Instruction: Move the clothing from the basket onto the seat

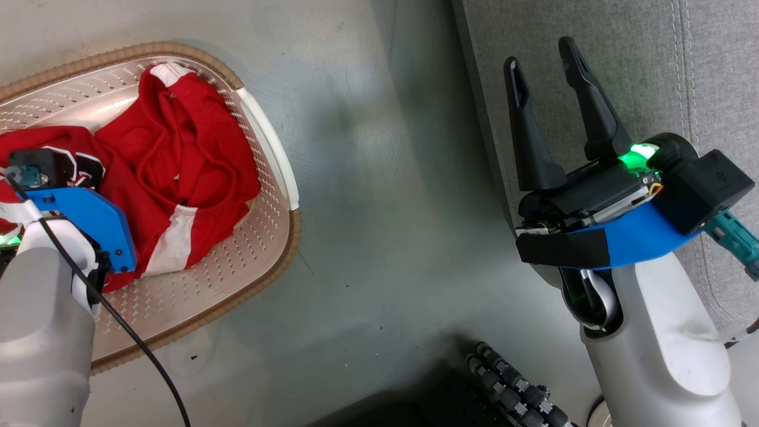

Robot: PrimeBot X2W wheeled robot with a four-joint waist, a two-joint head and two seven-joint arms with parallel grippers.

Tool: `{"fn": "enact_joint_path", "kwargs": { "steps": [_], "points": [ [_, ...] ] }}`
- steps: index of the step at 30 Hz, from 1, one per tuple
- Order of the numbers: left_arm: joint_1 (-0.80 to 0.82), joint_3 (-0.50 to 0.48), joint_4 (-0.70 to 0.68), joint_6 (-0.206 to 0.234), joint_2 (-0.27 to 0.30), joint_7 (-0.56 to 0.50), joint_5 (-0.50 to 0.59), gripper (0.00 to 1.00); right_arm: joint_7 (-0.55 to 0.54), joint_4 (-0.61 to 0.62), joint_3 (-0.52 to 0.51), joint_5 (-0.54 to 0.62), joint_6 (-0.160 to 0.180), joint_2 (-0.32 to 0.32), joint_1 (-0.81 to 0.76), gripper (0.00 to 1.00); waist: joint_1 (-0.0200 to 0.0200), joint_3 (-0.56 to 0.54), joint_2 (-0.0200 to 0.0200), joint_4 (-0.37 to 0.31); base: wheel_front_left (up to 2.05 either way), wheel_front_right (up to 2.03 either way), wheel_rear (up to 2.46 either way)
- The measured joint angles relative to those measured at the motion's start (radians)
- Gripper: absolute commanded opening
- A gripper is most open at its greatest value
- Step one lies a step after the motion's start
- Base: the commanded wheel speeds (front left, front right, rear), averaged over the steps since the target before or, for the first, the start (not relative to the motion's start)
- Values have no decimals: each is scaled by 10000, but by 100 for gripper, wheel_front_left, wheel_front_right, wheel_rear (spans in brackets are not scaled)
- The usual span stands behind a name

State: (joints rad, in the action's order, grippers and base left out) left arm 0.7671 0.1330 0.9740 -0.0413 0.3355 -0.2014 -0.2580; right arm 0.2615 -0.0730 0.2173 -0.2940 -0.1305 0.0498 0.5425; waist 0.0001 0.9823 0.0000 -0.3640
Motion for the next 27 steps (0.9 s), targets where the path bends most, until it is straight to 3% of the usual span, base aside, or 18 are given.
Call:
{"fn": "enact_joint_path", "kwargs": {
  "steps": [9,15,20,27],
  "points": [
    [216,176,290,-119,-40,56,-84,0,0,-38,-19,8,0,0,43,100,0,-174,0,111,0,0,0],
    [289,378,752,-293,-376,380,-153,0,2,-339,-8,232,0,-2,58,100,0,-692,0,283,0,0,0],
    [259,543,1174,-479,-813,817,-234,0,4,-834,13,652,0,-8,60,100,-1,-1350,0,486,0,0,0],
    [-50,1139,1887,-802,-1749,1779,-324,0,8,-2073,-161,1569,0,-15,-444,100,-2,-3352,0,1121,0,0,0]
  ]
}}
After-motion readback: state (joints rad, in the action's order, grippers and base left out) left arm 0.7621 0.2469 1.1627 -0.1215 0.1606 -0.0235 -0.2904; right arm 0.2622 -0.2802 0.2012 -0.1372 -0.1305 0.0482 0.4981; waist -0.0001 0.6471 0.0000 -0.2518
